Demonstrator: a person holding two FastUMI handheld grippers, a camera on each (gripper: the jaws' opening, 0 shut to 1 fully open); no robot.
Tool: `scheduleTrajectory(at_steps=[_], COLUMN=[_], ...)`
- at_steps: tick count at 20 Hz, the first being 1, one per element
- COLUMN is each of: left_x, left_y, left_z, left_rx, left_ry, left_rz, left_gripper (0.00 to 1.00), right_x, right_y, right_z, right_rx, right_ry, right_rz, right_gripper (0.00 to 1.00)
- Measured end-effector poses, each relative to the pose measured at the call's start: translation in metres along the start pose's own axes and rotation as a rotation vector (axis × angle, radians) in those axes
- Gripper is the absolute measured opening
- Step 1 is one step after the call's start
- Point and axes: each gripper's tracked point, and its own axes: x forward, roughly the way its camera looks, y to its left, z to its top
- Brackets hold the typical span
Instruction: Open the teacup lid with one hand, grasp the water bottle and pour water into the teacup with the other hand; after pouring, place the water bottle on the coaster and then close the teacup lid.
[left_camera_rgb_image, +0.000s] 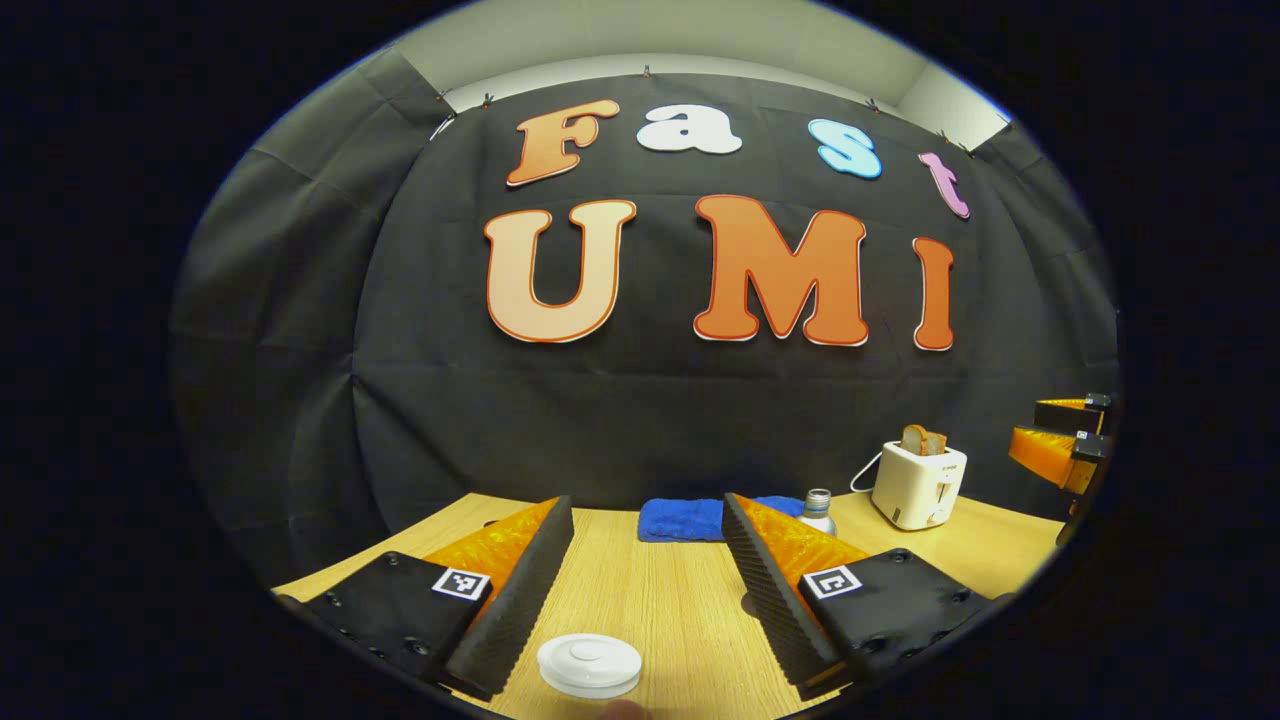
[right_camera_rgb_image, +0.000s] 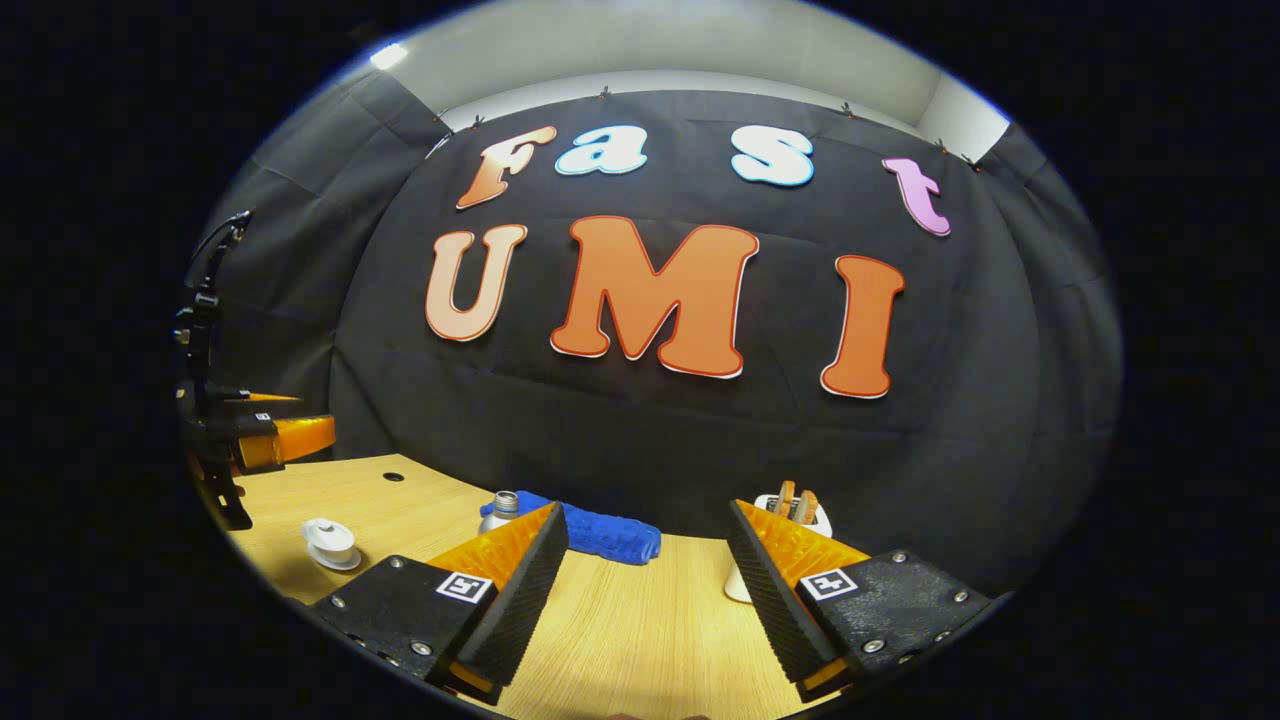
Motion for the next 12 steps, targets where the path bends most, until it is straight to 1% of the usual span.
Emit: scheduleTrajectory(at_steps=[1, 2, 3, 4, 5, 6, 7, 8, 9, 10, 11, 12], left_x=[-0.001, -0.003, -0.005, -0.008, -0.010, -0.013, -0.015, -0.016, -0.017, -0.018, -0.019, -0.020], left_y=[0.001, -0.001, -0.001, -0.002, -0.001, -0.001, -0.002, -0.003, -0.003, -0.002, -0.001, -0.002], left_z=[0.005, 0.009, 0.012, 0.015, 0.018, 0.019, 0.022, 0.025, 0.026, 0.028, 0.031, 0.031], left_rx=[-0.002, -0.003, -0.003, 0.000, 0.005, 0.010, 0.008, 0.006, 0.004, 0.005, 0.004, 0.006], left_ry=[-0.006, -0.011, -0.016, -0.021, -0.027, -0.030, -0.038, -0.045, -0.052, -0.060, -0.069, -0.073], left_rz=[0.004, 0.001, 0.001, 0.001, 0.005, 0.005, 0.006, 0.006, 0.006, 0.008, 0.010, 0.010], left_gripper=[1.00, 1.00, 1.00, 0.98, 1.00, 0.94, 0.98, 1.00, 0.99, 0.98, 0.99, 1.00], right_x=[-0.002, -0.005, -0.008, -0.011, -0.013, -0.014, -0.014, -0.015, -0.015, -0.015, -0.016, -0.016], right_y=[-0.003, -0.004, -0.005, -0.003, -0.002, -0.001, 0.000, 0.001, 0.004, 0.006, 0.007, 0.009], right_z=[0.002, 0.003, 0.004, 0.004, 0.005, 0.005, 0.006, 0.006, 0.006, 0.006, 0.007, 0.007], right_rx=[0.005, 0.011, 0.019, 0.026, 0.031, 0.034, 0.036, 0.033, 0.027, 0.018, 0.013, 0.008], right_ry=[-0.002, -0.003, -0.002, -0.003, -0.007, -0.015, -0.025, -0.031, -0.038, -0.043, -0.053, -0.057], right_rz=[-0.011, -0.016, -0.016, -0.013, -0.012, -0.010, -0.012, -0.011, -0.012, -0.014, -0.014, -0.010], right_gripper=[0.96, 1.00, 0.96, 0.96, 0.96, 0.96, 0.96, 0.96, 0.96, 1.00, 0.96, 0.96])
